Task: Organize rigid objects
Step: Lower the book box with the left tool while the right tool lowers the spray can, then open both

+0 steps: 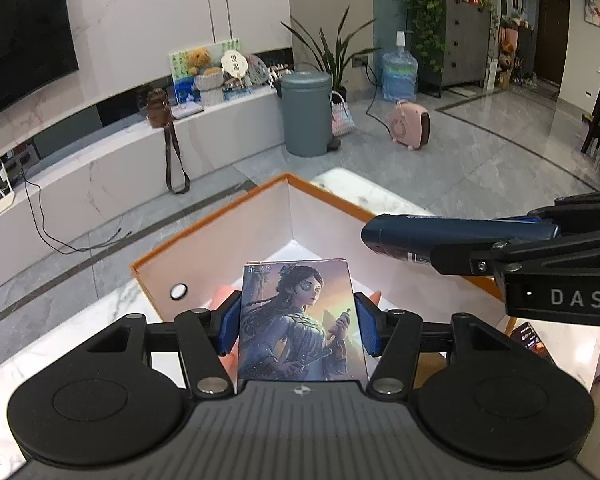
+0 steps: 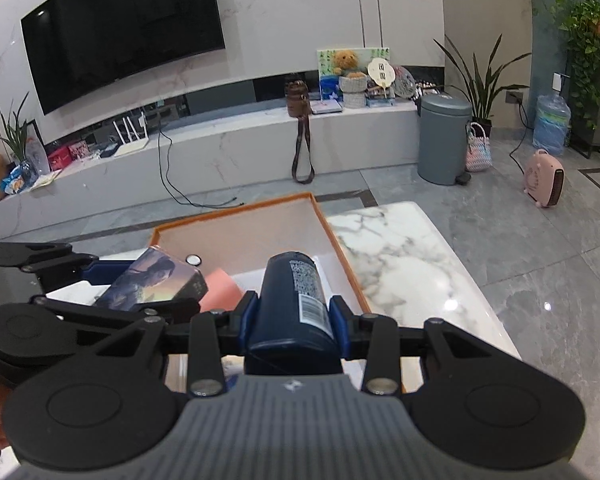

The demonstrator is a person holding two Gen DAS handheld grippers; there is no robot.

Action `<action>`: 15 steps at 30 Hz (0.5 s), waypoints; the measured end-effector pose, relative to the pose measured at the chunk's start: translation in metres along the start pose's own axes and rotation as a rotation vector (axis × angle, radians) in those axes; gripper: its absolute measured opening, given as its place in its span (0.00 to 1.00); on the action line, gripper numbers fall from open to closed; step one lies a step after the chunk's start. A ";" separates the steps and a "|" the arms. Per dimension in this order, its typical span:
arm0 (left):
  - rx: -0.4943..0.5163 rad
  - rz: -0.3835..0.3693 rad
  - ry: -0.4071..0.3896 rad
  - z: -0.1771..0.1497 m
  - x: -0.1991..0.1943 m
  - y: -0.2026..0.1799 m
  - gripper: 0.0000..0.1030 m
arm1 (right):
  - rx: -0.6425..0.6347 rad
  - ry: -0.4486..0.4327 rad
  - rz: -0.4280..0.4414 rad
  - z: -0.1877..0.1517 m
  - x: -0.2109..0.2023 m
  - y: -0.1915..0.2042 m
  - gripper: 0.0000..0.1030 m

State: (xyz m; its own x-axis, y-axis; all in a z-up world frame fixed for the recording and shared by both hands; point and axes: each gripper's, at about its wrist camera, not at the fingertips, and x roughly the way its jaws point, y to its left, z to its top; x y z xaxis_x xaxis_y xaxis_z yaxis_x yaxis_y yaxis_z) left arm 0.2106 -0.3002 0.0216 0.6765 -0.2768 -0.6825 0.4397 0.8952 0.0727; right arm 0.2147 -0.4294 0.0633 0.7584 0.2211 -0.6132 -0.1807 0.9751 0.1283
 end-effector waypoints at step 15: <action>-0.023 -0.040 0.175 -0.019 0.045 0.004 0.64 | -0.040 0.136 -0.015 -0.016 0.040 -0.004 0.39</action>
State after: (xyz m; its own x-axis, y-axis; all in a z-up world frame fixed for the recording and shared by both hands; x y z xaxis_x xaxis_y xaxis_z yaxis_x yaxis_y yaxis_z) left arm 0.2315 -0.3024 -0.0226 0.5448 -0.2490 -0.8008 0.4489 0.8932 0.0276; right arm 0.2357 -0.4250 0.0259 0.6695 0.2002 -0.7153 -0.1967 0.9764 0.0892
